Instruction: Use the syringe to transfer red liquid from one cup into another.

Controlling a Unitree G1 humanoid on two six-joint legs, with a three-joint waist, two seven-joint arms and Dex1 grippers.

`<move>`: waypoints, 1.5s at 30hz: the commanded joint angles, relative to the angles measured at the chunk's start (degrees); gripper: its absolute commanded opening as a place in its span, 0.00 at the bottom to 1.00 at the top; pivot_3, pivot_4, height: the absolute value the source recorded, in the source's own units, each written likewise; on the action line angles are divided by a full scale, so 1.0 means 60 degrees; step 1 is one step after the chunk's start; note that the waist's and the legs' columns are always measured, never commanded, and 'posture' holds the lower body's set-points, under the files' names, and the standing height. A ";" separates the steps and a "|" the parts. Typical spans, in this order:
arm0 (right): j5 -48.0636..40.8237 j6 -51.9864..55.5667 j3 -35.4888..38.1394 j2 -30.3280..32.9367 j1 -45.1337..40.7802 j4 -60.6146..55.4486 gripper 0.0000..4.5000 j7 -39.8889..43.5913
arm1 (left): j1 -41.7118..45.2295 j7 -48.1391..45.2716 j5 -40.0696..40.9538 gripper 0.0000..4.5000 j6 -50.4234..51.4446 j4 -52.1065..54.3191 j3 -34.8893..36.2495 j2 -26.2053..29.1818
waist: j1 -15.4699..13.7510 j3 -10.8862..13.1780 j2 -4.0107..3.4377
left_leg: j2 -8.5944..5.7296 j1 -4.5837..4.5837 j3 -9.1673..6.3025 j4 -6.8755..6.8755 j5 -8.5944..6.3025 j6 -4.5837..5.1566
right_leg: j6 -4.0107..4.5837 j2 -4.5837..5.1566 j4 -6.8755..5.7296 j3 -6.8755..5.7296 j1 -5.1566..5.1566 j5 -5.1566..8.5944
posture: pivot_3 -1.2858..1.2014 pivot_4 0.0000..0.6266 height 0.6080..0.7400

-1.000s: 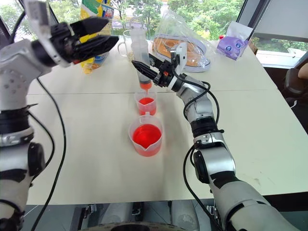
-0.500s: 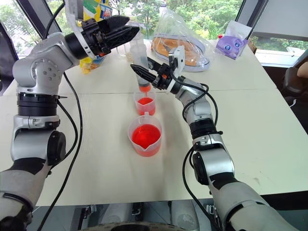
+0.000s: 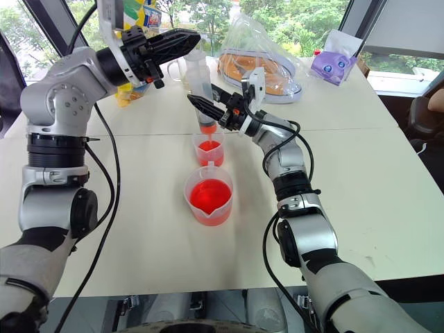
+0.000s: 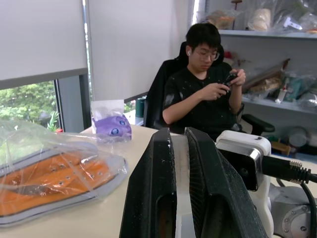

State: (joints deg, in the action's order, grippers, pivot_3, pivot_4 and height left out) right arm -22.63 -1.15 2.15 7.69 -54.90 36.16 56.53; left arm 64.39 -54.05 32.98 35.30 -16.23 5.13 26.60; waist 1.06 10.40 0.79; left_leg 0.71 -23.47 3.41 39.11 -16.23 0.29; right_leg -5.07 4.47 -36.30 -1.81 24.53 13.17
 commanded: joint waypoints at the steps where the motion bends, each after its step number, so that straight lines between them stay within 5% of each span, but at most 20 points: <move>1: -0.0291 0.0065 0.0296 -0.0032 -0.0482 -0.0696 0.32 -0.0149 | -0.0254 -0.0268 -0.0193 0.01 0.0022 0.0407 -0.0356 0.0067 | 0.0001 0.0000 0.0000 | 0.0000 0.0000 0.0000 0.0000 0.0000 0.0001 | 0.0000 0.0000 0.0000 0.0000 0.0000 0.0000 | 0.52 0.24 1.00; 32: -0.0736 0.1563 0.0757 0.0213 -0.0487 -0.2094 0.32 -0.0396 | -0.1285 0.0010 0.0025 0.01 0.0268 0.0952 -0.0249 -0.0165 | -0.0008 0.0000 0.0000 | 0.0000 0.0000 -0.0002 0.0000 -0.0018 0.0032 | 0.0000 0.0002 0.0000 -0.0001 0.0000 0.0000 | 0.52 0.24 1.00; 41: -0.0563 0.1712 0.0506 0.0064 0.0073 -0.2400 0.32 -0.0437 | -0.1139 0.0287 0.0549 0.93 0.0744 0.1441 0.0626 0.0368 | 0.0020 0.0002 -0.0003 | -0.0001 -0.0002 -0.0005 -0.0001 -0.0018 0.0031 | 0.0000 0.0003 0.0001 -0.0001 0.0002 0.0000 | 0.52 0.24 1.00; 45: -0.0595 0.1835 0.0441 0.0059 0.0225 -0.2578 0.32 -0.0515 | -0.1503 0.0109 0.0873 0.99 0.1058 0.1887 0.1039 0.1027 | 0.0036 0.0002 -0.0003 | 0.0006 -0.0001 -0.0005 -0.0002 -0.0018 0.0031 | 0.0000 -0.0002 -0.0001 -0.0001 0.0005 0.0000 | 0.52 0.24 1.00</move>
State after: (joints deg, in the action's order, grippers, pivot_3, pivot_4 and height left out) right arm -25.07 9.88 4.71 8.24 -53.31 23.34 53.66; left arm 55.93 -52.60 36.68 41.19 -7.73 8.72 30.86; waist 1.28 10.41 0.77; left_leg 0.75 -23.47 3.38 39.09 -16.34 0.47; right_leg -5.07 4.46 -36.31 -1.81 24.56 13.17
